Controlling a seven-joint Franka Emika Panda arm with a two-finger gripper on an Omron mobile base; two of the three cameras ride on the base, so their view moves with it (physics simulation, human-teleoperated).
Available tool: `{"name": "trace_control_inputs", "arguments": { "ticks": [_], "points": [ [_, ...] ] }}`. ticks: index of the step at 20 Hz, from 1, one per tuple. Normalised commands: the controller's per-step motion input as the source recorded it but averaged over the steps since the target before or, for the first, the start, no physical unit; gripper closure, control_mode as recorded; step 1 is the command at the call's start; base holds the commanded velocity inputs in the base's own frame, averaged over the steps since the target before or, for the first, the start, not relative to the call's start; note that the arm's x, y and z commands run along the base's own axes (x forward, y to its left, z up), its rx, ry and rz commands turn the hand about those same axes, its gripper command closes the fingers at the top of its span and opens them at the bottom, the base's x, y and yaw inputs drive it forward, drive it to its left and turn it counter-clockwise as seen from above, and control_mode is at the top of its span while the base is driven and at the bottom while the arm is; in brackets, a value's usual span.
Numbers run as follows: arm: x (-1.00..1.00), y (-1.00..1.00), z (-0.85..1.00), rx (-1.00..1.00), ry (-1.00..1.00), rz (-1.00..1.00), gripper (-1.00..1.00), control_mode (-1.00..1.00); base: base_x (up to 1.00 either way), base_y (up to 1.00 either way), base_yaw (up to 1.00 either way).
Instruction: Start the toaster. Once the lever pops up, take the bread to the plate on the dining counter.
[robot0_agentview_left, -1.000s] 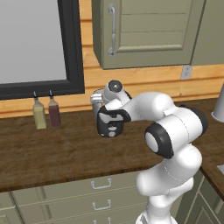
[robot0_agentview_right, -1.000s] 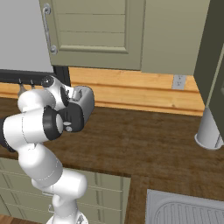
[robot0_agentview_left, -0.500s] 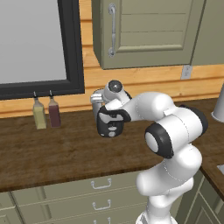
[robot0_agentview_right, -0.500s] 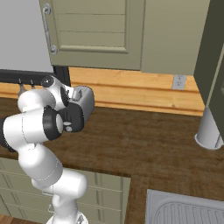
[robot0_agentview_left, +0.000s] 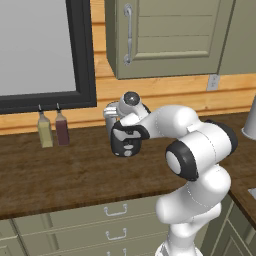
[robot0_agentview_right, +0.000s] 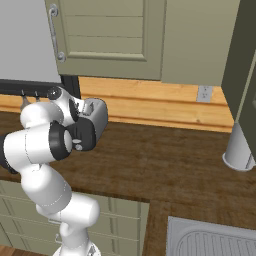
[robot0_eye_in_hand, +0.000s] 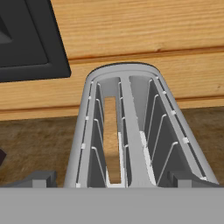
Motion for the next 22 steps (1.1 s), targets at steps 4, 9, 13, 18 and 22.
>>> {"name": "trace_control_inputs", "arguments": {
  "ticks": [4,9,13,18,22],
  "points": [
    [0.00,0.00,0.00,0.00,0.00,0.00,-1.00,-1.00,0.00,0.00,0.00],
    [0.00,0.00,0.00,0.00,0.00,0.00,-1.00,-1.00,0.00,0.00,0.00],
    [0.00,0.00,0.00,0.00,0.00,0.00,-1.00,-1.00,0.00,0.00,0.00],
    [0.00,0.00,0.00,0.00,0.00,0.00,-1.00,-1.00,0.00,0.00,0.00],
    [0.00,0.00,0.00,0.00,0.00,0.00,-1.00,-1.00,0.00,0.00,0.00]
  ]
}}
